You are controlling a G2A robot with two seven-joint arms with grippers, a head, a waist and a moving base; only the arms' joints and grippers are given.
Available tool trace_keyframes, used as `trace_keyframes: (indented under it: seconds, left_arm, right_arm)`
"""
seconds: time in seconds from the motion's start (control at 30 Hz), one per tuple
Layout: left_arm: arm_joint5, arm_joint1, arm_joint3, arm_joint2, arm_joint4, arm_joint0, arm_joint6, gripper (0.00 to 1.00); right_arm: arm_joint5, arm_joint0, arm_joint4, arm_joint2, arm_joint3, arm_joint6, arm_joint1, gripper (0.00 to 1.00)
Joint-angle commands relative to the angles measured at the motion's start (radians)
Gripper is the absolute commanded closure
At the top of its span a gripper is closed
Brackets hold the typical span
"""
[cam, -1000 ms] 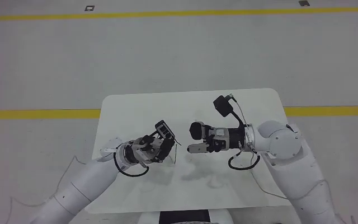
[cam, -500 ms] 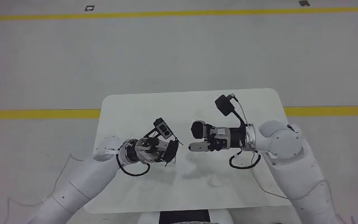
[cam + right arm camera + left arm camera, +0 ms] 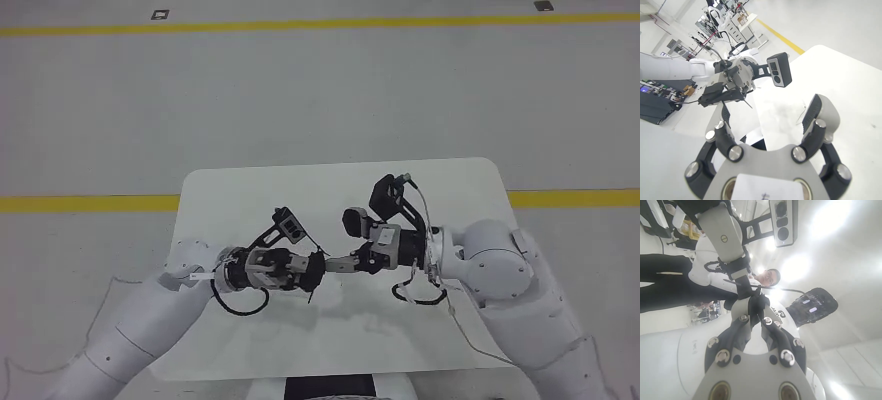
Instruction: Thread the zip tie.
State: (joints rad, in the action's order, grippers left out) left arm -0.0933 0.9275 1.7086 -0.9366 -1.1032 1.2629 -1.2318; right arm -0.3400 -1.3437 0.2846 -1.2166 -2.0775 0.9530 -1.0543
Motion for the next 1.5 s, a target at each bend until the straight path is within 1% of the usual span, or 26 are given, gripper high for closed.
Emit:
trace_keyframes:
  seconds: [0.0,0.1,0.2,0.27,0.37,0.53,0.77,1.17,1.23,1.3,1.47]
  left_arm:
    - [0.003,-0.003,0.008,-0.014,0.018,0.005,0.003,1.00]
    - [0.012,-0.007,0.021,-0.034,0.038,0.014,0.008,1.00]
    - [0.022,-0.009,0.031,-0.046,0.039,0.022,0.009,1.00]
    - [0.020,-0.009,0.029,-0.057,0.019,0.029,0.016,1.00]
    - [0.015,-0.008,0.028,-0.066,0.006,0.035,0.012,1.00]
    - [0.015,-0.008,0.028,-0.084,0.004,0.041,0.008,1.00]
    - [0.019,-0.007,0.029,-0.102,0.004,0.053,0.011,1.00]
    - [0.019,-0.007,0.029,-0.102,0.005,0.053,0.012,1.00]
    - [0.020,-0.006,0.037,-0.105,0.007,0.055,0.037,1.00]
    - [0.020,-0.007,0.041,-0.119,-0.002,0.062,0.038,1.00]
    - [0.025,-0.013,0.056,-0.162,0.000,0.084,0.030,1.00]
  right_arm:
    - [0.000,0.001,0.008,0.007,-0.006,-0.013,0.014,0.00]
    - [0.000,0.005,0.028,0.021,-0.011,-0.037,0.037,0.00]
    - [0.000,0.012,0.032,0.042,-0.016,-0.067,0.056,0.00]
    - [0.000,0.024,-0.026,0.059,-0.033,-0.112,0.069,0.00]
    - [0.000,0.037,-0.070,0.068,-0.036,-0.139,0.090,0.00]
    - [0.000,0.044,-0.069,0.078,-0.026,-0.171,0.122,0.00]
    - [0.000,0.050,-0.073,0.099,-0.013,-0.253,0.165,0.00]
    - [0.000,0.050,-0.073,0.099,-0.013,-0.253,0.165,0.00]
    - [0.002,0.049,-0.072,0.098,-0.011,-0.257,0.165,0.00]
    - [0.000,0.040,-0.064,0.088,-0.003,-0.284,0.165,0.00]
    - [0.000,0.019,-0.063,0.049,0.000,-0.308,0.171,0.00]
